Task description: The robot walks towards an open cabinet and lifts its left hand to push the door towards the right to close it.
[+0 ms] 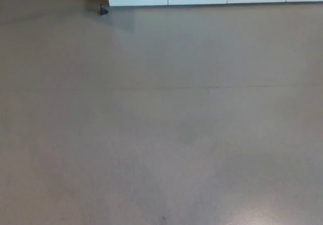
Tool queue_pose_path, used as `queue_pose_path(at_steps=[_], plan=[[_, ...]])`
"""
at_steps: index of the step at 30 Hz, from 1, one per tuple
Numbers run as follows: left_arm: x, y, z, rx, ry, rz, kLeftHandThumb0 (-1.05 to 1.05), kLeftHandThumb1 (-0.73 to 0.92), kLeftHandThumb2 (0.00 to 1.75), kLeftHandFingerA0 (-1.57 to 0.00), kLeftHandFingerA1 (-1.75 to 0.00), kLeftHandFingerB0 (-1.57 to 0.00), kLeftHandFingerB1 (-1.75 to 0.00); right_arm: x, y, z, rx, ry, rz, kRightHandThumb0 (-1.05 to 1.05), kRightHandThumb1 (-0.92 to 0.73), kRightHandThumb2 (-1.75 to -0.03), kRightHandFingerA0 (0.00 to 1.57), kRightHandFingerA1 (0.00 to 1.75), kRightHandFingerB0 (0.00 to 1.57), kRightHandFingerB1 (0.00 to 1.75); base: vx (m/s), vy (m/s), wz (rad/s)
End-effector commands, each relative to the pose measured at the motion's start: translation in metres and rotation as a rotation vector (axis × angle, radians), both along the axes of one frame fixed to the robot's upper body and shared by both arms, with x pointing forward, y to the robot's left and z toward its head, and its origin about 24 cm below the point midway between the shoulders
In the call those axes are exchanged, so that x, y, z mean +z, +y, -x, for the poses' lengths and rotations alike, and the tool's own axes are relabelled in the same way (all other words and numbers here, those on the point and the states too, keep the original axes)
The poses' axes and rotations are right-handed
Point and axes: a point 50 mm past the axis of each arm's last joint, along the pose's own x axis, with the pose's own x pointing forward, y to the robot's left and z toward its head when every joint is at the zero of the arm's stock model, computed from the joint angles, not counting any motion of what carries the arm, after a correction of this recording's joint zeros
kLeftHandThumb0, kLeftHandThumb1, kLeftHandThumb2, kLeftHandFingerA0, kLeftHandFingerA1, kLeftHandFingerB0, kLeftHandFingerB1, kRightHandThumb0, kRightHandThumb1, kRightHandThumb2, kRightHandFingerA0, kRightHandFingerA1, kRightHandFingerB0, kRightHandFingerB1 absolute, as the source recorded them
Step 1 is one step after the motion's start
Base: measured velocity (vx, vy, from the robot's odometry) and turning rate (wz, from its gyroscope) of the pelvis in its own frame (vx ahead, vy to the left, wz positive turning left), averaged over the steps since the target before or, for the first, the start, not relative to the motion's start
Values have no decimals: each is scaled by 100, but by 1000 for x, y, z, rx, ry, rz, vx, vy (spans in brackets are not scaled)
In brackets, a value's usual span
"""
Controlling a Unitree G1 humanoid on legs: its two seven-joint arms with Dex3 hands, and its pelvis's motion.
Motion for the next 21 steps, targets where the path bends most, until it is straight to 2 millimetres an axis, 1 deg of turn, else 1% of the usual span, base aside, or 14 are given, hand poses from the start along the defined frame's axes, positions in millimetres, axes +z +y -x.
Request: queue_pose_path(at_steps=[1, 3, 4, 5, 6, 7, 10, 11, 12, 14, 16, 17, 18, 21], plan=[[14, 15, -8, 66, -151, 68, 1, 77, 77, -47, -47, -38, -43, 8, -1, -6, -69, -134, -84, -25, -74, -61, 65, 51, 44, 45, 52, 197, -9], [13, 15, -7, 67, -150, 71, 1, 77, 77, -47, -47, -38, -43, 8, -1, -6, -71, -135, -86, -25, -74, -61, 65, 51, 44, 45, 172, 286, -29], [13, 15, -6, 70, -154, 73, -2, 81, 71, -46, -46, -38, -43, 7, -1, -5, -71, -135, -94, -23, -75, -62, 64, 52, 43, 45, 536, 208, -70], [14, 15, -5, 73, -155, 72, 2, 79, 79, -45, -47, -38, -44, 6, 0, -5, -70, -134, -96, -24, -75, -62, 65, 52, 44, 45, 502, 199, -13], [14, 15, -5, 73, -155, 72, 2, 79, 79, -45, -47, -38, -44, 6, 0, -5, -70, -133, -96, -24, -75, -62, 65, 52, 44, 45, 486, 173, 17], [14, 16, -5, 70, -154, 65, 4, 75, 83, -47, -48, -40, -44, 6, 0, -5, -68, -134, -97, -24, -74, -61, 64, 51, 44, 45, 249, 189, -7], [13, 16, -4, 76, -145, 54, 4, 75, 80, -47, -48, -42, -44, 6, -1, -5, -68, -120, -79, -23, -75, -62, 65, 50, 47, 45, 199, 91, 5], [13, 16, -4, 75, -144, 52, 5, 75, 79, -47, -47, -42, -44, 6, -1, -5, -68, -118, -79, -22, -75, -61, 65, 50, 47, 45, 209, -22, 7], [13, 16, -4, 77, -148, 58, 5, 76, 76, -48, -48, -43, -45, 7, 0, -5, -60, -122, -83, -24, -70, -60, 61, 49, 44, 45, 186, -38, 8], [13, 16, -3, 78, -156, 69, 4, 77, 76, -47, -49, -42, -45, 7, 0, -4, -49, -129, -87, -25, -66, -59, 61, 50, 44, 45, 205, -71, 10], [13, 17, -3, 75, -158, 72, 4, 77, 76, -47, -49, -42, -45, 7, 0, -4, -49, -130, -85, -25, -66, -59, 61, 50, 44, 45, 245, -148, 18], [13, 17, -4, 76, -150, 61, 2, 78, 72, -50, -48, -43, -44, 6, 0, -5, -79, -131, -95, -19, -60, -57, 63, 51, 45, 46, 263, -184, 16], [13, 17, -4, 80, -146, 60, 3, 78, 72, -51, -49, -42, -44, 5, -1, -5, -91, -130, -99, -14, -59, -57, 67, 52, 47, 46, 267, -210, 11], [13, 17, -5, 95, -145, 57, 3, 78, 70, -52, -49, -44, -44, 3, -1, -7, -95, -125, -98, -13, -59, -57, 66, 52, 47, 46, 258, -360, 5]])
